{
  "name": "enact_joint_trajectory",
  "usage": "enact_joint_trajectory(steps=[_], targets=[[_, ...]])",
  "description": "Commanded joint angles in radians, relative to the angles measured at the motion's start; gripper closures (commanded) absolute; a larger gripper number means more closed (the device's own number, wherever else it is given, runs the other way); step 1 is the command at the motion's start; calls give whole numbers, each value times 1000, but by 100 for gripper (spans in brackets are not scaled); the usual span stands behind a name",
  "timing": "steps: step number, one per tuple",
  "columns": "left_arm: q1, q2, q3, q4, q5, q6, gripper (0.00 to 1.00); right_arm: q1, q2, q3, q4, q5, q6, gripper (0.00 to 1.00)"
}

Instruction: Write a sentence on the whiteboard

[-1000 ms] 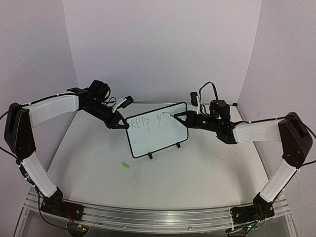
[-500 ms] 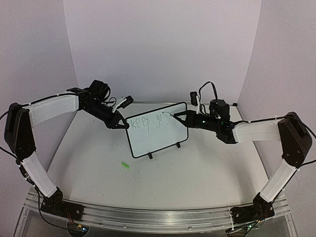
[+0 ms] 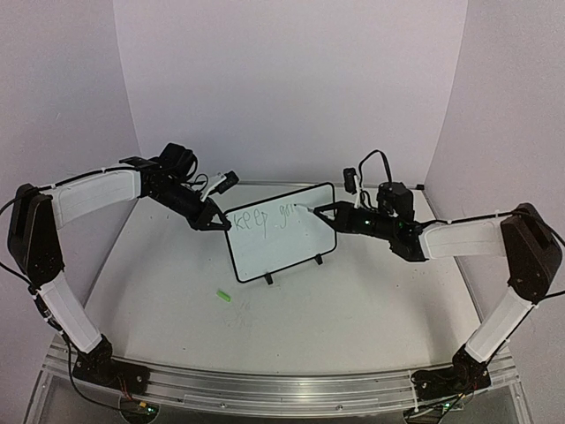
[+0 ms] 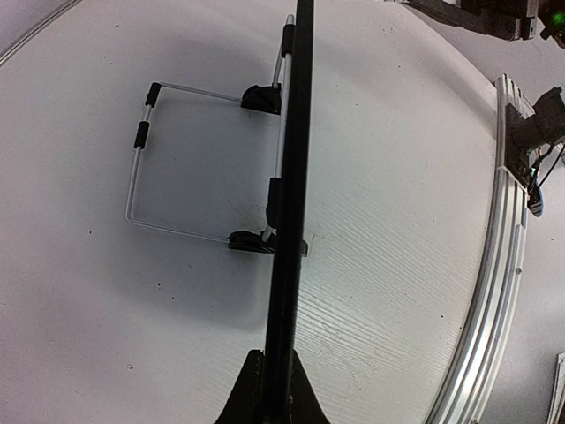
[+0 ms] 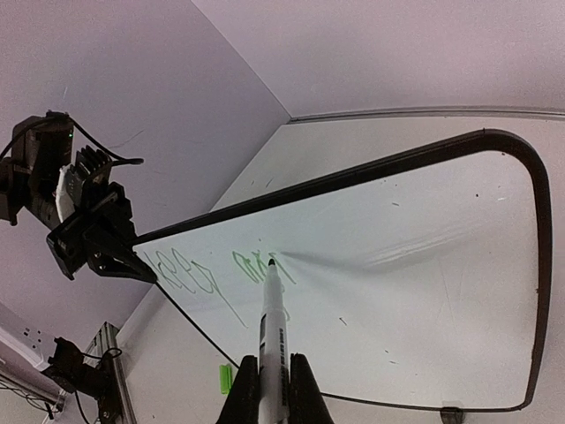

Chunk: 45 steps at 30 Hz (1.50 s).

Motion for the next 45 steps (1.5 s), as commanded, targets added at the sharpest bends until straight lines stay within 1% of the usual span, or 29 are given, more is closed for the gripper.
enact_joint_trajectory(steps=[1, 16, 30, 45], targets=[[0, 28, 12, -30, -76, 41, 100, -4, -15, -3, 24, 20, -10, 100], [1, 28, 12, -30, -76, 40, 100, -5, 30, 45, 22, 35, -13, 100], [0, 27, 12, -29, -76, 41, 100, -4, 29, -21, 23, 51, -3, 100], [0, 29, 12, -29, -74, 40, 100, -5, 8, 11, 22, 41, -2, 100]])
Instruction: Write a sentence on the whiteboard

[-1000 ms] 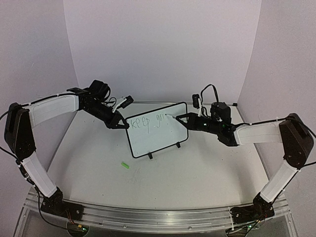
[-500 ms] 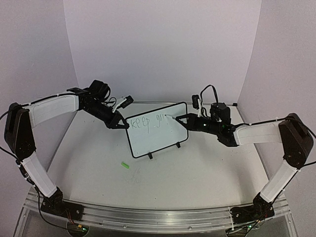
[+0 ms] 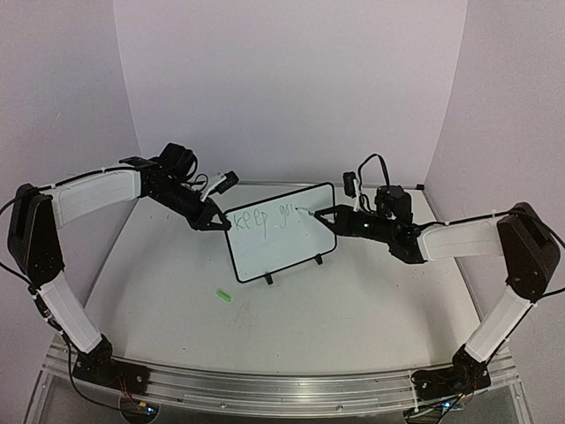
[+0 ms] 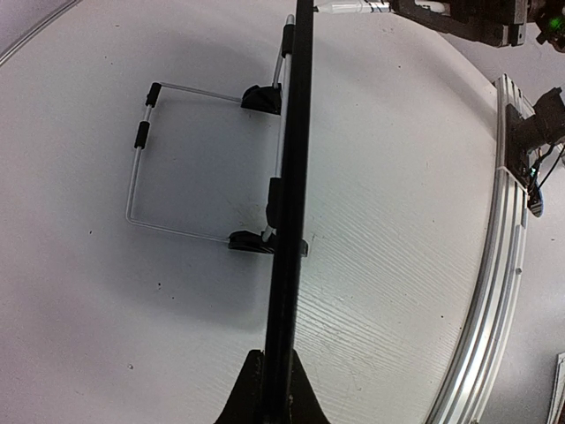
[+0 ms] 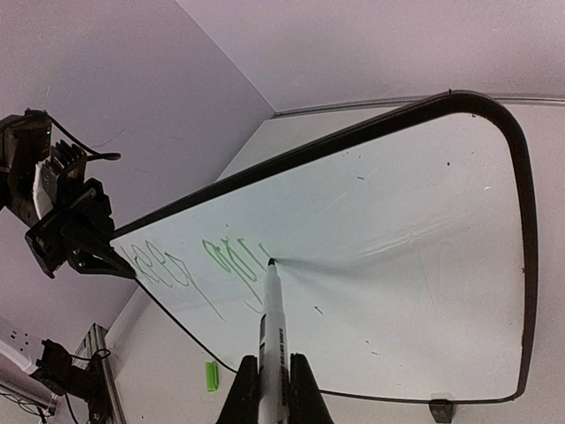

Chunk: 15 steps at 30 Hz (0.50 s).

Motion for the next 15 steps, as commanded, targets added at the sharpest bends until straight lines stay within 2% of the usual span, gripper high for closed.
enact_joint_trajectory(steps=[1, 15], targets=[[0, 29, 12, -29, -74, 40, 100, -5, -13, 28, 21, 10, 0, 100], [0, 29, 12, -30, -76, 40, 100, -5, -37, 51, 22, 46, -8, 100]])
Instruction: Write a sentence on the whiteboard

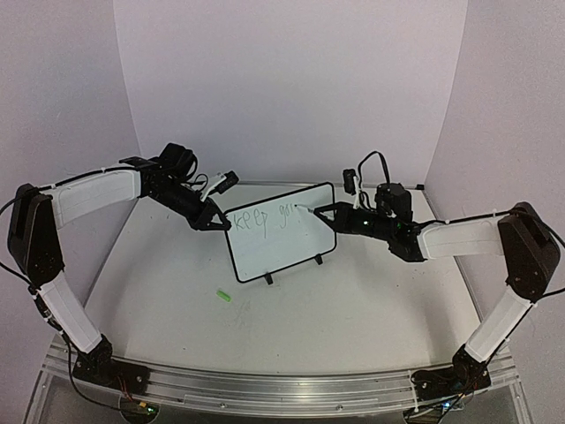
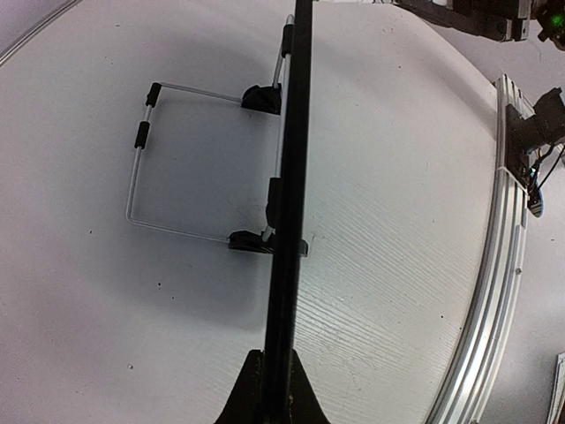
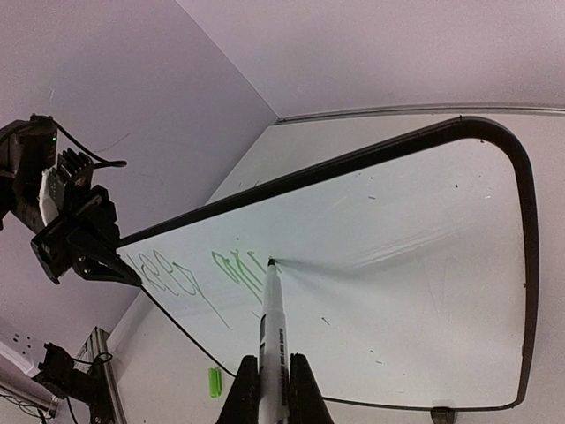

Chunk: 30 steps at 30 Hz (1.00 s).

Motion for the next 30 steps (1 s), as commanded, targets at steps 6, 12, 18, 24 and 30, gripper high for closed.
enact_joint_trajectory(steps=[6, 12, 18, 24, 30], targets=[[0, 28, 12, -29, -74, 40, 100, -4, -55, 5, 24, 93, -8, 100], [0, 29, 12, -29, -74, 41, 100, -4, -63, -9, 24, 103, -8, 100], [0, 26, 12, -30, -74, 41, 100, -5, -37, -24, 26, 87, 6, 100], [0, 26, 12, -29, -74, 41, 100, -5, -21, -57, 25, 81, 18, 100], [0, 26, 12, -30, -73, 40, 100, -5, -18, -71, 26, 82, 20, 100]])
